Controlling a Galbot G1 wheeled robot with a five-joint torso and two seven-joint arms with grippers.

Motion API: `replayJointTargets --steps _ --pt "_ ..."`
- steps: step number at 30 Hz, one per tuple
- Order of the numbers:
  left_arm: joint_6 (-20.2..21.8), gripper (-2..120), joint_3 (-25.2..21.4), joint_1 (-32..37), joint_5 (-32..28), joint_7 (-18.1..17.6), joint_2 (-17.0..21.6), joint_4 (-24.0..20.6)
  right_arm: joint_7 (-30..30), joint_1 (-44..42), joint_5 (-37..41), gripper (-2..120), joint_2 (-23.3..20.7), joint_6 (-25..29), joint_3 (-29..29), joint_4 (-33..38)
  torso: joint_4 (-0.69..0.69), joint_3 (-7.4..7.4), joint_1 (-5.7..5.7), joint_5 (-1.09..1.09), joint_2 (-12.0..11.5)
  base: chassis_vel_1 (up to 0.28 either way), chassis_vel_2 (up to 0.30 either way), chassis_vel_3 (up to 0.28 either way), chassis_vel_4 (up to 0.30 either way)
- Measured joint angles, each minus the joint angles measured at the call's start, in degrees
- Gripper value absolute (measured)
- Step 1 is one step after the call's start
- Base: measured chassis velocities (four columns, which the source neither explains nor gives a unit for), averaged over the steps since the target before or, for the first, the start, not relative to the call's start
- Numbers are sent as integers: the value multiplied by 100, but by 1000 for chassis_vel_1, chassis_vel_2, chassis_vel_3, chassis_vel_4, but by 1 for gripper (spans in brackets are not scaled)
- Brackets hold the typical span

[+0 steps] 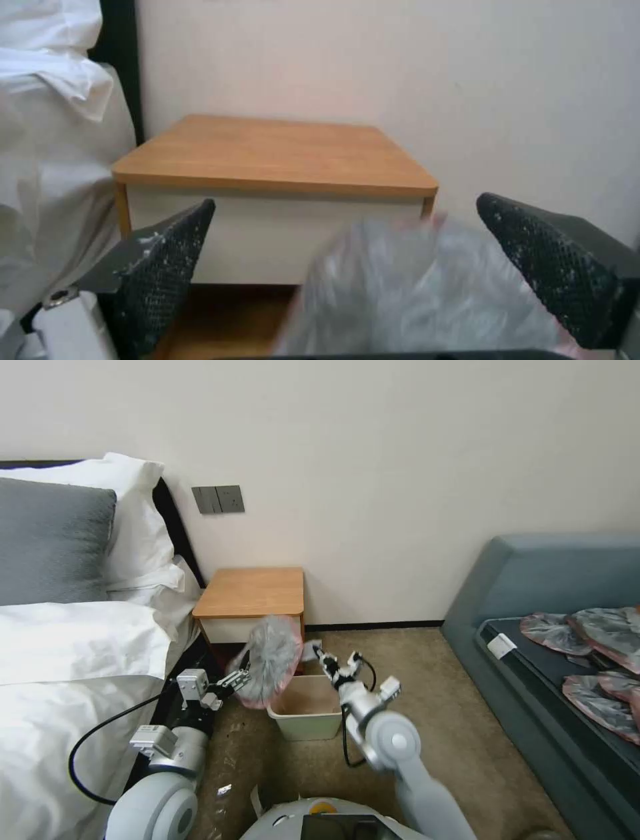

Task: Pick up the garbage bag from the table and place it over the trash can.

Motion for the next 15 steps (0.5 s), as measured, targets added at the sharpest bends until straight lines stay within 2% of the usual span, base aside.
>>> replayJointTargets --steps 9,15 --pt "-12 100 -1 -43 -56 9 63 0 -244 -565 -779 0 -103 -12 -51 -53 0 0 0 0 0 0 0 0 0" --pt "-17 100 -3 -60 -64 12 53 0 -290 -749 -962 0 -155 -61 10 -52 0 0 0 0 -1 0 0 0 0"
